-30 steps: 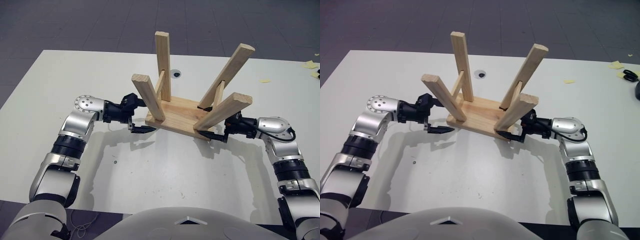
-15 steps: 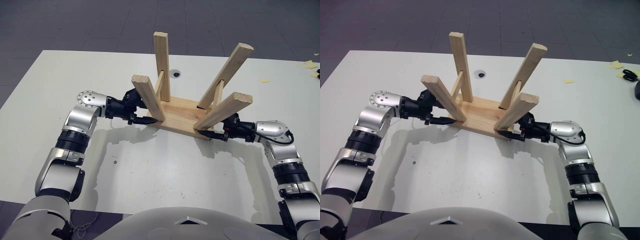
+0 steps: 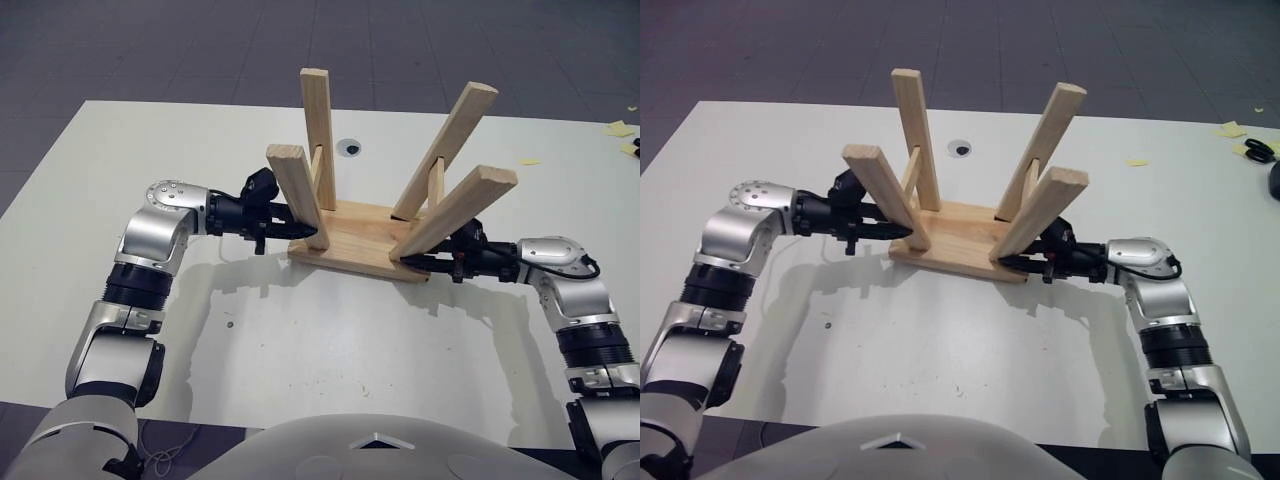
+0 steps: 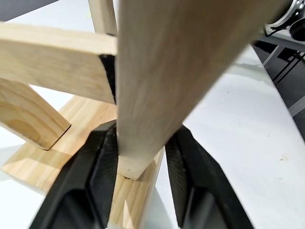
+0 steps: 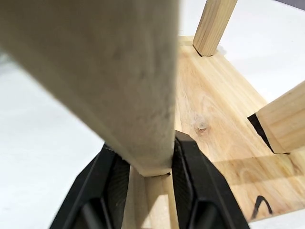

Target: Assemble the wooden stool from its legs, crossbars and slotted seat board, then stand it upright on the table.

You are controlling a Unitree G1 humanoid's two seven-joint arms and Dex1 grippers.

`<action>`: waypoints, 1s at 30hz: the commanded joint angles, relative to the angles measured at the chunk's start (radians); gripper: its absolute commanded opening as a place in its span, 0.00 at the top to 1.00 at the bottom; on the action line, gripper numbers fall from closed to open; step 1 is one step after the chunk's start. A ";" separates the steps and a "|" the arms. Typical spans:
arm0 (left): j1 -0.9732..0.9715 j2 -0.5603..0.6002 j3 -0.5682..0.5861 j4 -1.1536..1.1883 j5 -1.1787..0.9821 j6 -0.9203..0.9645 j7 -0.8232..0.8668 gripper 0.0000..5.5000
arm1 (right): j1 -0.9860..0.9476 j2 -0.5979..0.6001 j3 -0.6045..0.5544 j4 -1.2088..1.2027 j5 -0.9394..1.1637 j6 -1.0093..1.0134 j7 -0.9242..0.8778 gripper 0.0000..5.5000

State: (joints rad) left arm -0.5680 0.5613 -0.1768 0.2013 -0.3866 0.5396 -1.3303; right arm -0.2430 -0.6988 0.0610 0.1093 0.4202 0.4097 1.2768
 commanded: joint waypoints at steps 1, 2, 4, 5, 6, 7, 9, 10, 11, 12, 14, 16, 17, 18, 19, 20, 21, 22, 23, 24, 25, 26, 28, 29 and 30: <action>-0.088 0.018 0.074 -0.111 -0.276 0.499 -0.018 0.76 | -0.100 0.031 -0.175 -0.123 0.445 0.573 -0.097 0.79; -0.117 0.003 0.108 -0.088 -0.304 0.547 0.010 0.76 | -0.118 0.055 -0.212 -0.123 0.496 0.618 -0.144 0.79; -0.169 -0.028 0.167 -0.035 -0.330 0.621 0.071 0.77 | -0.152 0.109 -0.285 -0.123 0.586 0.694 -0.263 0.79; -0.192 -0.044 0.192 -0.007 -0.327 0.650 0.109 0.77 | -0.167 0.138 -0.317 -0.120 0.623 0.721 -0.330 0.79; -0.205 -0.054 0.206 0.008 -0.319 0.668 0.141 0.77 | -0.175 0.159 -0.340 -0.122 0.646 0.741 -0.386 0.79; -0.215 -0.065 0.217 0.020 -0.307 0.677 0.176 0.77 | -0.177 0.179 -0.359 -0.129 0.656 0.754 -0.441 0.79; -0.227 -0.090 0.227 0.063 -0.253 0.665 0.268 0.69 | -0.173 0.216 -0.384 -0.150 0.661 0.774 -0.544 0.71; -0.227 -0.097 0.230 0.082 -0.235 0.656 0.297 0.66 | -0.168 0.229 -0.390 -0.161 0.660 0.778 -0.582 0.68; -0.227 -0.103 0.241 0.100 -0.229 0.652 0.322 0.64 | -0.161 0.236 -0.396 -0.170 0.665 0.782 -0.610 0.65; -0.220 -0.101 0.249 0.113 -0.227 0.642 0.333 0.60 | -0.149 0.239 -0.399 -0.182 0.659 0.779 -0.631 0.62; -0.198 -0.099 0.274 0.131 -0.221 0.608 0.365 0.54 | -0.121 0.240 -0.411 -0.197 0.653 0.779 -0.667 0.56; -0.171 -0.096 0.304 0.140 -0.215 0.550 0.384 0.49 | -0.093 0.236 -0.424 -0.208 0.644 0.768 -0.687 0.51; -0.163 -0.097 0.328 0.148 -0.215 0.524 0.403 0.47 | -0.083 0.232 -0.426 -0.211 0.638 0.759 -0.689 0.49; -0.152 -0.096 0.358 0.149 -0.221 0.490 0.410 0.44 | -0.074 0.228 -0.430 -0.212 0.632 0.745 -0.685 0.46; -0.145 -0.094 0.395 0.149 -0.231 0.464 0.428 0.41 | -0.067 0.224 -0.436 -0.211 0.628 0.731 -0.681 0.43; -0.139 -0.090 0.422 0.143 -0.240 0.439 0.432 0.38 | -0.063 0.222 -0.444 -0.208 0.622 0.715 -0.680 0.41; -0.127 -0.079 0.446 0.126 -0.240 0.395 0.433 0.35 | -0.064 0.220 -0.459 -0.199 0.620 0.697 -0.679 0.38; -0.118 -0.069 0.472 0.108 -0.243 0.363 0.436 0.32 | -0.065 0.215 -0.471 -0.193 0.612 0.669 -0.676 0.35; -0.104 -0.052 0.491 0.074 -0.246 0.321 0.420 0.29 | -0.064 0.204 -0.482 -0.196 0.600 0.635 -0.664 0.32; -0.088 -0.033 0.509 0.040 -0.251 0.286 0.399 0.26 | -0.055 0.186 -0.487 -0.213 0.583 0.596 -0.639 0.29; -0.061 0.003 0.517 -0.003 -0.250 0.248 0.360 0.22 | -0.035 0.160 -0.493 -0.243 0.566 0.558 -0.604 0.25; -0.027 0.039 0.517 -0.043 -0.244 0.208 0.318 0.20 | -0.007 0.127 -0.487 -0.279 0.542 0.519 -0.555 0.23; 0.045 0.105 0.513 -0.107 -0.237 0.164 0.240 0.15 | 0.070 0.053 -0.447 -0.343 0.480 0.449 -0.441 0.18; 0.079 0.132 0.498 -0.126 -0.233 0.151 0.202 0.12 | 0.111 0.016 -0.417 -0.365 0.444 0.413 -0.382 0.16; 0.119 0.161 0.464 -0.140 -0.218 0.137 0.156 0.09 | 0.155 -0.025 -0.367 -0.380 0.386 0.354 -0.313 0.13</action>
State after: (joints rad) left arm -0.5372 0.6561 0.3381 0.1084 -0.6288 0.7095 -1.0820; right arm -0.1846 -0.6365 -0.3953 -0.2180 0.9045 0.8526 0.8321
